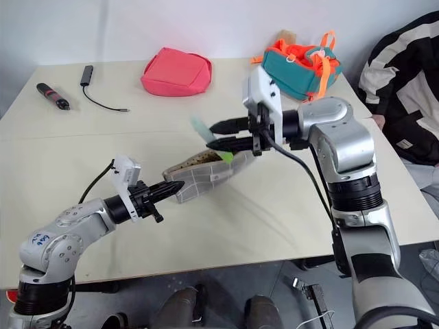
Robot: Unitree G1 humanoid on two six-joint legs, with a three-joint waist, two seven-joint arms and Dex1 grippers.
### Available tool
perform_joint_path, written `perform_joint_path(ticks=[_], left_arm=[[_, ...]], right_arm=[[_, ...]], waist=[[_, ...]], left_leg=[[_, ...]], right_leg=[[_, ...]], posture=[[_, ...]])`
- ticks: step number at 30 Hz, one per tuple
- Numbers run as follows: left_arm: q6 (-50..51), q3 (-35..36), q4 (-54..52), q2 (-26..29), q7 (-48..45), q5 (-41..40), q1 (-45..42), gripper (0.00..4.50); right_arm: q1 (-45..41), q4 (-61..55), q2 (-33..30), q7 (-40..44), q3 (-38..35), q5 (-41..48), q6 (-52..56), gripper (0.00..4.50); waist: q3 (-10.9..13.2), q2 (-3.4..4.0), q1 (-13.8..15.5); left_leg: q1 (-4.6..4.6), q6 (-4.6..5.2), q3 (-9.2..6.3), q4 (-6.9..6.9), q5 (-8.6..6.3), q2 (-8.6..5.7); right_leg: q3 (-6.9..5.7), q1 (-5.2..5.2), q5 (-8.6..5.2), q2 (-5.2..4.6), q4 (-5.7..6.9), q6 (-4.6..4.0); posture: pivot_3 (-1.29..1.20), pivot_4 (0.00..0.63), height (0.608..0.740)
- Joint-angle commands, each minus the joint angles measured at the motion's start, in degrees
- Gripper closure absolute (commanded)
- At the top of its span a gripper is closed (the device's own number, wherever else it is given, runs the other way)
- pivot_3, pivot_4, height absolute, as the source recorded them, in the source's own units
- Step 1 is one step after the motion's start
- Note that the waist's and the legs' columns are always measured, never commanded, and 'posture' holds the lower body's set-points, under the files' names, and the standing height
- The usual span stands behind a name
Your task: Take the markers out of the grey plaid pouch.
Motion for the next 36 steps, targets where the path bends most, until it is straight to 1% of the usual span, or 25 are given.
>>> perform_joint_path(ticks=[1, 4, 7, 11, 14, 18, 21, 22, 24, 26, 27, 29, 30, 32, 36], left_arm=[[-0.17, 2.53, -0.07, 1.69, 0.14, 0.59, 0.28, 4.5], [-0.4, 3.62, -0.03, 2.45, -0.07, 0.57, 0.35, 4.5], [-0.51, 3.68, 0.5, 2.1, -0.31, 0.37, 0.52, 4.5], [-1.11, 2.16, 0.67, 1.11, -0.63, 1.08, 0.57, 4.5], [-1.07, 0.93, 0.2, 0.5, -0.81, 1.1, 0.12, 4.5], [-0.61, 0.11, -0.6, 0.48, -0.98, 0.9, -0.06, 4.5], [-0.73, 0.17, -0.5, 0.58, -0.91, 1.06, -0.02, 4.5], [-0.8, 0.15, -0.48, 0.64, -0.9, 1.15, 0.01, 4.5], [-0.65, 0.23, -0.54, 0.52, -0.81, 0.93, 0.03, 4.5], [-0.61, 0.16, -0.71, 0.43, -0.76, 0.85, 0.16, 4.5], [-0.5, 0.15, -0.78, 0.31, -0.68, 0.71, 0.2, 4.5], [-0.54, -0.11, -0.91, 0.3, -0.78, 0.8, 0.25, 4.5], [-0.46, -0.1, -0.89, 0.23, -0.77, 0.75, 0.23, 4.5], [-0.39, -0.19, -0.97, 0.23, -0.88, 0.71, 0.14, 4.5], [-0.37, -0.74, -0.81, 0.02, -1.18, 0.72, -0.36, 4.5]], right_arm=[[-1.82, 4.21, -3.57, -1.25, -2.68, -1.42, -2.86, 3.42], [-2.67, 11.55, -8.45, -1.64, -1.44, -6.72, -8.88, 3.42], [-1.58, 16.54, -12.03, -0.92, 2.44, -12.76, -16.0, 3.42], [1.5, 26.07, -15.16, -5.86, 10.91, -27.55, -32.55, 3.42], [3.35, 30.91, -13.44, -9.17, 12.73, -30.98, -38.22, 3.42], [4.98, 32.86, -12.42, -10.54, 14.11, -34.01, -42.33, 3.42], [5.82, 33.38, -11.96, -9.54, 14.05, -34.35, -42.73, 3.42], [6.06, 33.05, -11.55, -8.01, 13.54, -33.28, -40.95, 3.42], [6.06, 32.69, -11.23, -6.8, 12.86, -32.47, -39.57, 2.66], [5.54, 32.32, -11.1, -6.79, 11.94, -32.01, -38.89, 2.06], [5.38, 31.39, -11.35, -5.41, 11.48, -31.14, -37.3, 1.67], [4.47, 30.19, -11.68, -4.41, 10.35, -30.0, -36.46, 1.04], [3.75, 28.2, -11.6, -1.98, 8.9, -27.23, -33.66, 0.7], [0.98, 23.32, -10.69, 1.58, 5.27, -20.75, -27.21, 0.7], [-2.15, 13.99, -9.41, 6.35, 2.39, -11.68, -15.45, 0.7]], waist=[[0.0, 0.0, 0.01], [0.0, 0.0, 0.24], [0.0, 0.0, 0.11], [0.0, 0.0, -0.12], [0.0, 0.0, -0.05], [0.01, 0.01, -0.03], [0.01, 0.01, -0.03], [0.01, 0.01, 0.01], [0.0, 0.01, 0.02], [0.0, 0.01, 0.02], [0.0, 0.01, 0.02], [0.01, 0.01, 0.03], [0.01, 0.01, 0.03], [0.02, 0.03, 0.05], [0.04, 0.08, 0.01]], left_leg=[[0.0, 0.0, 0.01, 0.0, 0.0, 0.0], [-0.12, 0.02, 0.04, 0.06, 0.0, -0.02], [-0.14, 0.11, 0.13, 0.06, -0.04, -0.08], [-0.08, 0.12, 0.26, 0.06, -0.04, -0.03], [-0.1, 0.11, 0.26, 0.09, -0.04, -0.03], [-0.11, 0.12, 0.26, 0.15, -0.04, -0.03], [-0.11, 0.12, 0.21, 0.19, -0.04, -0.02], [-0.11, 0.12, 0.21, 0.2, -0.04, -0.03], [-0.1, 0.12, 0.17, 0.23, -0.04, -0.03], [-0.11, 0.12, 0.16, 0.23, -0.04, -0.03], [-0.1, 0.12, 0.15, 0.24, -0.04, -0.03], [-0.11, 0.12, 0.14, 0.25, -0.04, -0.03], [-0.11, 0.12, 0.14, 0.25, -0.04, -0.03], [-0.13, 0.12, 0.15, 0.25, -0.04, -0.03], [-0.12, 0.12, 0.14, 0.22, -0.05, 0.01]], right_leg=[[0.0, 0.0, 0.0, 0.0, 0.01, 0.0], [0.0, -0.11, 0.01, -0.02, 0.03, 0.02], [0.03, -0.13, 0.03, -0.08, -0.02, 0.07], [0.04, -0.14, 0.05, -0.06, -0.03, 0.09], [0.05, -0.14, 0.05, -0.06, -0.01, 0.09], [0.03, -0.14, 0.05, -0.04, 0.01, 0.11], [0.05, -0.1, 0.05, -0.04, 0.0, 0.11], [0.05, -0.08, 0.06, -0.04, 0.0, 0.11], [0.07, -0.06, 0.05, -0.04, 0.0, 0.11], [0.06, -0.04, 0.06, -0.04, 0.0, 0.11], [0.06, -0.03, 0.06, -0.04, 0.0, 0.11], [0.04, -0.03, 0.06, -0.04, 0.0, 0.11], [0.05, -0.04, 0.06, -0.04, 0.0, 0.11], [0.05, -0.05, 0.06, -0.04, 0.0, 0.11], [0.07, -0.08, 0.06, -0.03, 0.03, 0.11]], posture=[[0.0, 0.15, 0.74], [0.0, 0.15, 0.74], [0.0, 0.15, 0.74], [0.0, 0.15, 0.74], [0.0, 0.15, 0.74], [0.0, 0.15, 0.74], [0.0, 0.15, 0.74], [0.0, 0.15, 0.74], [0.0, 0.15, 0.74], [0.0, 0.15, 0.74], [0.0, 0.15, 0.74], [0.0, 0.15, 0.74], [0.0, 0.15, 0.74], [0.0, 0.15, 0.74], [0.0, 0.15, 0.74]])
